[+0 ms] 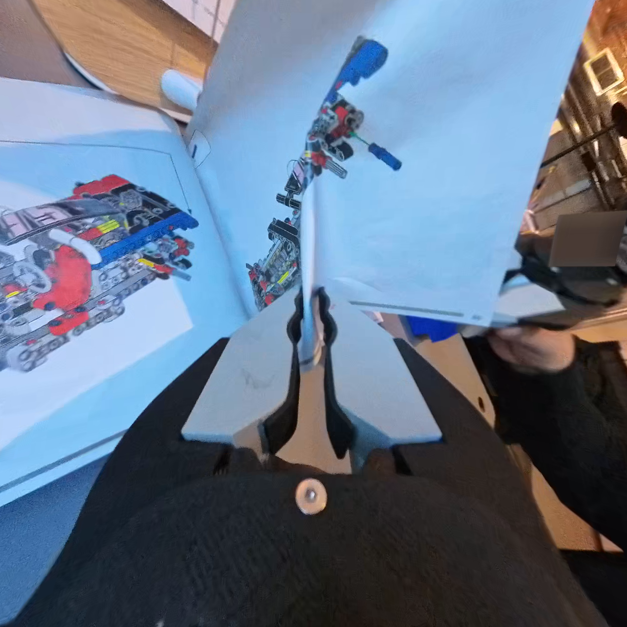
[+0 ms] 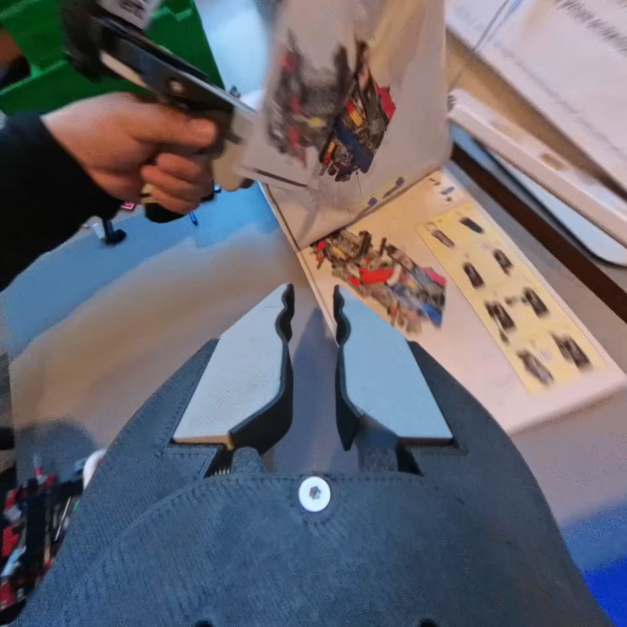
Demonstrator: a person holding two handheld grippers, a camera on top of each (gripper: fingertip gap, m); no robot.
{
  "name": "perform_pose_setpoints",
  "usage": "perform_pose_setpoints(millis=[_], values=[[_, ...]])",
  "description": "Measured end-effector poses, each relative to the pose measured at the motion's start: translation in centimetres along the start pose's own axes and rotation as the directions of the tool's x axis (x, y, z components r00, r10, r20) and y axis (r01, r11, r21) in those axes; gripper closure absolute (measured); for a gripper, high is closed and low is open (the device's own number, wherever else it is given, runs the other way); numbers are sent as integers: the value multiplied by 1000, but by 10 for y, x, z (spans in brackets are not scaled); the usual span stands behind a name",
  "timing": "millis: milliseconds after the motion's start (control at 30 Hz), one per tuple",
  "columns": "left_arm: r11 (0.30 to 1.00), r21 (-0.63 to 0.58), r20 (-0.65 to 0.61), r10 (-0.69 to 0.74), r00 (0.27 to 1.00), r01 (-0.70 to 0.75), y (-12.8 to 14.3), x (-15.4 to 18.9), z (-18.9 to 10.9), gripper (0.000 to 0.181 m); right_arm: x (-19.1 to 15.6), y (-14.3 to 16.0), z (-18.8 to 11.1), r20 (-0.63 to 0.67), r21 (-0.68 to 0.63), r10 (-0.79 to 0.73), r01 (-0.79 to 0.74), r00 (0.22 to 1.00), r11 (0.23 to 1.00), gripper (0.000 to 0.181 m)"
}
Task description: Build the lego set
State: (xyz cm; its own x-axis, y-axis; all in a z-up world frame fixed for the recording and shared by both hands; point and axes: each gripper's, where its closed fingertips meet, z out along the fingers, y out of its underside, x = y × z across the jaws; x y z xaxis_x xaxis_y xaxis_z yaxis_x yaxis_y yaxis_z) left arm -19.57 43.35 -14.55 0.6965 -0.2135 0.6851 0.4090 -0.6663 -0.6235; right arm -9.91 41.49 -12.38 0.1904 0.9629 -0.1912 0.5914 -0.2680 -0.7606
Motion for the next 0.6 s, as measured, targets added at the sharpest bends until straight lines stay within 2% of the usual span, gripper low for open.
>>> perform_pose_setpoints(millis=[67,100,133,167,200,267,333,400,467,533,600], values=[[1000,15,-7,-23,1000,23,-3,-9,-25,170,15,-22,49,20,-73,-8,10,1000,997,166],[998,46,9,-34,999,33,-9,-17,-42,170,19,-28,75,40,-121,-6,11,999,993,160],[996,73,32,-55,998,52,-12,-25,-59,167,20,-29,100,78,-188,-4,18,997,982,165],[993,91,63,-74,995,68,-14,-34,-77,156,24,-26,121,88,-266,-11,34,996,963,175],[992,103,96,-77,992,67,-14,-40,-94,145,27,-23,140,84,-328,-33,59,996,943,172],[992,123,174,-6,985,-15,-14,-44,-125,142,17,-31,168,124,-352,-104,142,987,925,166],[986,114,269,86,959,-121,-11,-42,-152,132,-11,-43,188,236,-332,-159,233,959,914,170],[967,121,342,171,924,-224,-11,-36,-172,132,-26,-43,201,271,-383,-171,269,947,884,173],[947,88,376,257,890,-310,-5,-29,-176,134,-35,-47,202,286,-406,-185,294,940,866,174],[924,-22,422,354,834,-381,6,-37,-167,134,-37,-59,184,261,-378,-207,298,943,877,172],[895,-131,462,435,773,-426,10,-57,-148,136,-28,-70,155,205,-320,-194,253,959,913,166]])
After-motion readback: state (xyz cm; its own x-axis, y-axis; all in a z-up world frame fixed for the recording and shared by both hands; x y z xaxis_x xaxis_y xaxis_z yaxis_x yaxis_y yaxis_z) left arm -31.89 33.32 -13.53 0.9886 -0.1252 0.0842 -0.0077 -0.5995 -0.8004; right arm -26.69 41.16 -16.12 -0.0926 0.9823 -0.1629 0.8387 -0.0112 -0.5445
